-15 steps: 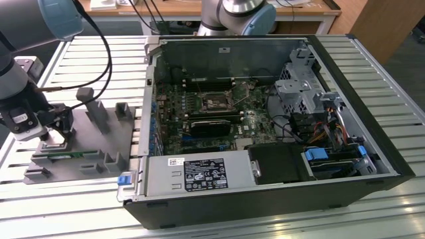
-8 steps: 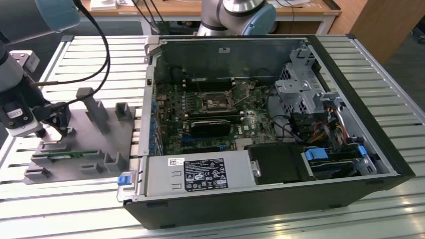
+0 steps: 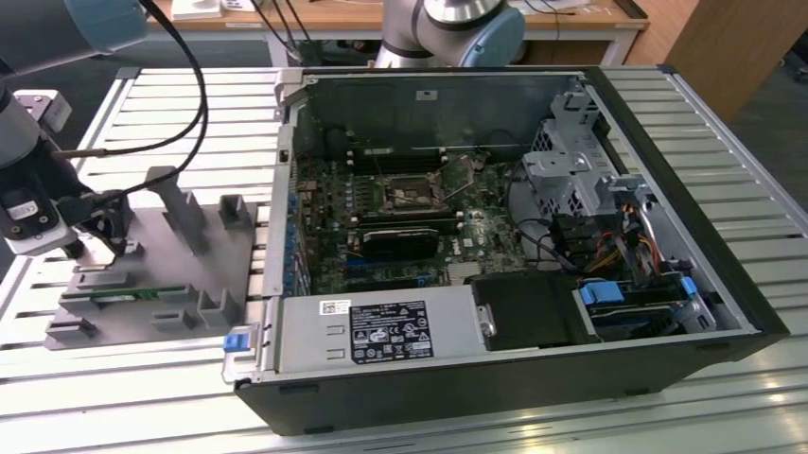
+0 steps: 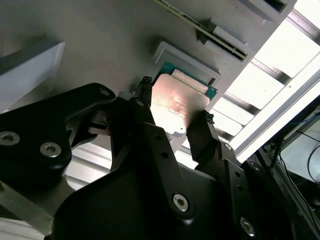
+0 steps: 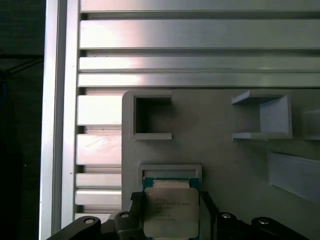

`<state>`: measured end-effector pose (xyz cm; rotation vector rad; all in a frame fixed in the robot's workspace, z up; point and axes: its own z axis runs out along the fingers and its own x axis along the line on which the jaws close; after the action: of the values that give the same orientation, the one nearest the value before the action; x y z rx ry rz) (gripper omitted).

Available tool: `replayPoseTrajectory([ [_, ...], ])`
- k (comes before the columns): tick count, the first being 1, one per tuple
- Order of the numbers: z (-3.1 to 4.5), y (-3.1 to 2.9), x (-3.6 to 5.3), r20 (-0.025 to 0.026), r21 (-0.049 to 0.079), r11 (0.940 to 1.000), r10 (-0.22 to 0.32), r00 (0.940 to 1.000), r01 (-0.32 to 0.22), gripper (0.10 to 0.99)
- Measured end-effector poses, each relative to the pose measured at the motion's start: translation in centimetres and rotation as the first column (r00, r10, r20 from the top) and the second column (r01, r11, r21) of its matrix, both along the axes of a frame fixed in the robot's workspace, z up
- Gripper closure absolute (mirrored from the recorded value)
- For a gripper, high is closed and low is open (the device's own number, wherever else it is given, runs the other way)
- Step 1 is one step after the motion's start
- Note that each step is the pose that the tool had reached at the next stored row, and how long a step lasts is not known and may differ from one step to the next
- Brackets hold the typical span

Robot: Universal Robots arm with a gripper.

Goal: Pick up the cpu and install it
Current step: 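Pick up the cpu and move it towards the insertion slot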

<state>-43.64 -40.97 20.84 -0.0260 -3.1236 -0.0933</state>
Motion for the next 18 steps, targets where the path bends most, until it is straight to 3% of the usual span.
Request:
replayPoseTrajectory([
  [2,0.02,-0.01,-0.01,0.0,0.01,1.0,0.0,1.0,0.0,0.553],
  [18,0.62,-0.01,-0.01,-0.0001,0.01,1.0,0.0,1.0,0.0,0.553],
])
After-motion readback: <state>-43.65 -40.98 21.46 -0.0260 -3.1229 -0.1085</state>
